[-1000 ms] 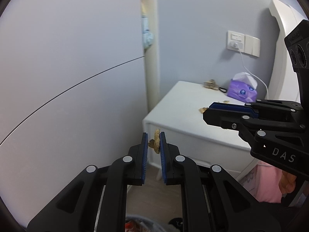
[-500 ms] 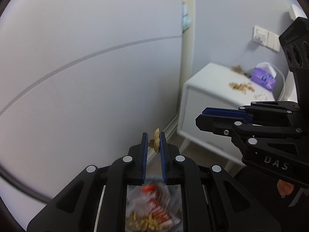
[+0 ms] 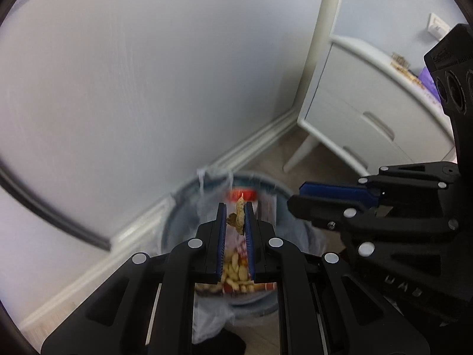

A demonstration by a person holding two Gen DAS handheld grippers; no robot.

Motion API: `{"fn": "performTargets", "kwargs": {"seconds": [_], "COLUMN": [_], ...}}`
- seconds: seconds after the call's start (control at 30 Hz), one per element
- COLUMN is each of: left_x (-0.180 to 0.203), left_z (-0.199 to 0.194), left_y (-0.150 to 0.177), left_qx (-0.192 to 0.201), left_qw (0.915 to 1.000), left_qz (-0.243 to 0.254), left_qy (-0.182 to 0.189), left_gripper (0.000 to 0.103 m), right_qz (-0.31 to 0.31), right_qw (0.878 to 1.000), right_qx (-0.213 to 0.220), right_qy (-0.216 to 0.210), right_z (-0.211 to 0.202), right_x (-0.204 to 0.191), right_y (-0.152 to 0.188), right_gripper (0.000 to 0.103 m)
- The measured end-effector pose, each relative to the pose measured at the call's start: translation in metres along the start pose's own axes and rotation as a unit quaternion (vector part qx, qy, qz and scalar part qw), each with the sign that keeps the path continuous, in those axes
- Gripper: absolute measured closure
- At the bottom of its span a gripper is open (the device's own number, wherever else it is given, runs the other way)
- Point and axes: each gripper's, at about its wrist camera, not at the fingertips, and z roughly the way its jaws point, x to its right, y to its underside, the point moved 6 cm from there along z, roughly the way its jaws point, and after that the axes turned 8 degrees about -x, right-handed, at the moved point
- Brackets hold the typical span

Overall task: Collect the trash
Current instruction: 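Open the left tool to drop the shell into the bin, then move both tools back toward the cabinet top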

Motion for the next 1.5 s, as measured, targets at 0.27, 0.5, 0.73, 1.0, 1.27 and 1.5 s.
{"fn": "performTargets", "kwargs": {"seconds": [0.27,0.5,0.73,1.0,1.27,1.5], "left_x": [-0.013,-0.011,0.0,0.001,-0.03,-0.051], "left_z": [0.041,0.082,0.093,0.093,0.092,0.086], "left_y": [0.025,0.041,0.047,0.048,0.046,0.041], "left_qx": [-0.055,-0.116,-0.132,-0.133,-0.124,-0.097], "left_qw": [0.9978,0.992,0.9904,0.9903,0.9897,0.9894], "left_qz": [-0.032,-0.04,-0.017,-0.015,-0.071,-0.101], "left_qy": [0.02,0.03,0.036,0.035,-0.014,-0.039], "left_gripper": [0.092,0.092,0.092,0.092,0.039,0.009], "right_qz": [-0.007,-0.022,-0.017,-0.012,0.042,0.056], "right_qw": [0.998,0.995,0.994,0.994,0.993,0.994], "right_qx": [-0.061,-0.097,-0.103,-0.099,-0.083,-0.052], "right_qy": [0.004,0.018,0.032,0.05,0.071,0.083], "right_z": [0.053,0.084,0.091,0.093,0.085,0.072], "right_x": [0.003,0.008,0.017,0.023,0.048,0.057], "right_y": [0.015,0.03,0.035,0.034,0.032,0.026], "right_gripper": [0.089,0.089,0.089,0.089,0.041,0.014]}}
